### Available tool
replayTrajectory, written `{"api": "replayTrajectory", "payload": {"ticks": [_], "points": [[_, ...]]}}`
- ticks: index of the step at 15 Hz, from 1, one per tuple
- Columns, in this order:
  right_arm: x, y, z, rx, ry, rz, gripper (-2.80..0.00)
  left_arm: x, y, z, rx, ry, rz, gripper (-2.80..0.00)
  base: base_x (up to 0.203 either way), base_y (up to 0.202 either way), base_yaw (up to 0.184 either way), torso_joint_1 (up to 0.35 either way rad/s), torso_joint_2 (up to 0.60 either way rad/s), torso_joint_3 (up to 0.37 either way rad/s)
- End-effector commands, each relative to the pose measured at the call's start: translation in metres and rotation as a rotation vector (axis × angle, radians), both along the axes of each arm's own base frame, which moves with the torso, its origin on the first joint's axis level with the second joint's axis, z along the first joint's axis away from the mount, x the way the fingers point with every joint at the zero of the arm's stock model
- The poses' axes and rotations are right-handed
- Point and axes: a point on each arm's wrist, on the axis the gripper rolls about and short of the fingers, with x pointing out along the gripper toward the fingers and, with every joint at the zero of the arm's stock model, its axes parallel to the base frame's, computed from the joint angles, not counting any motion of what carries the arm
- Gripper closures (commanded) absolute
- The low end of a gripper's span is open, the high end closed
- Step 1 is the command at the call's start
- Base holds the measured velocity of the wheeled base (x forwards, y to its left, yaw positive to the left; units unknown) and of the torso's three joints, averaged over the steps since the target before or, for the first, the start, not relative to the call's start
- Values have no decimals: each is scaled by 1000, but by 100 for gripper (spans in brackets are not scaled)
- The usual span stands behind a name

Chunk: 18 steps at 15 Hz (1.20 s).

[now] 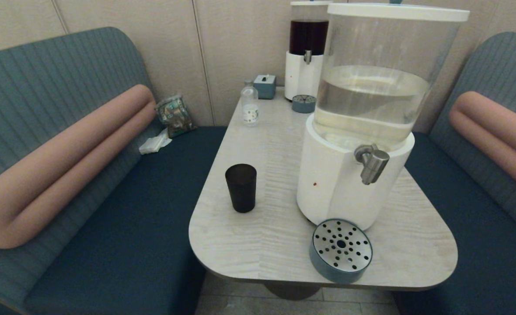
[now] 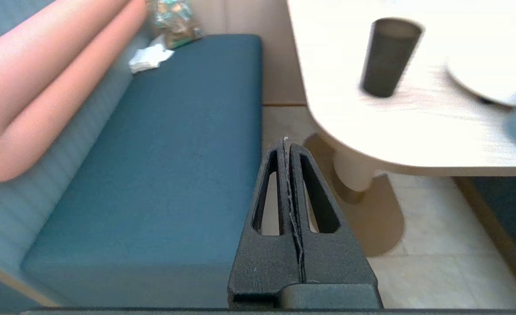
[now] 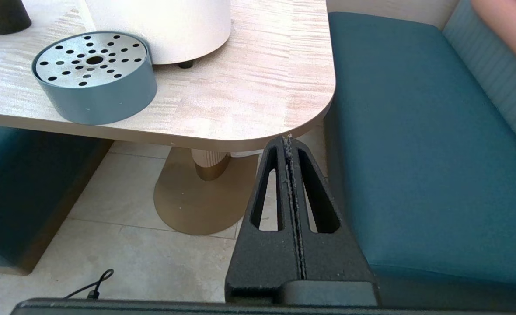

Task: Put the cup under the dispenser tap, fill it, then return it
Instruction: Pick up the cup

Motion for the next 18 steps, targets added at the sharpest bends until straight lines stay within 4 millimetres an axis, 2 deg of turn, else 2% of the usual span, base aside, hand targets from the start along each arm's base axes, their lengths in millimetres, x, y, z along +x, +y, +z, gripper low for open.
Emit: {"api": "replayTrajectory", "payload": {"ticks": [1,2,4,6,8,9,14,18], "points": [[0,0,0,0,1,0,0,19,0,36,1,67,-20,0,0,0,0,0,0,0],[0,0,0,0,1,0,0,31,-1,49,2,74,-30,0,0,0,0,0,0,0],[0,0,0,0,1,1,0,75,-2,75,6,84,-70,0,0,0,0,0,0,0],[0,0,0,0,2,0,0,122,-4,90,10,45,-121,0,0,0,0,0,0,0],[0,0,0,0,1,0,0,156,-7,99,18,-75,-173,0,0,0,0,0,0,0],[0,0,0,0,1,1,0,166,-8,95,22,-87,-218,-280,0,0,0,0,0,0],[0,0,0,0,2,1,0,199,-11,68,8,12,-334,-280,0,0,0,0,0,0],[0,0,0,0,1,1,0,242,-13,63,45,-110,-370,-280,0,0,0,0,0,0]]}}
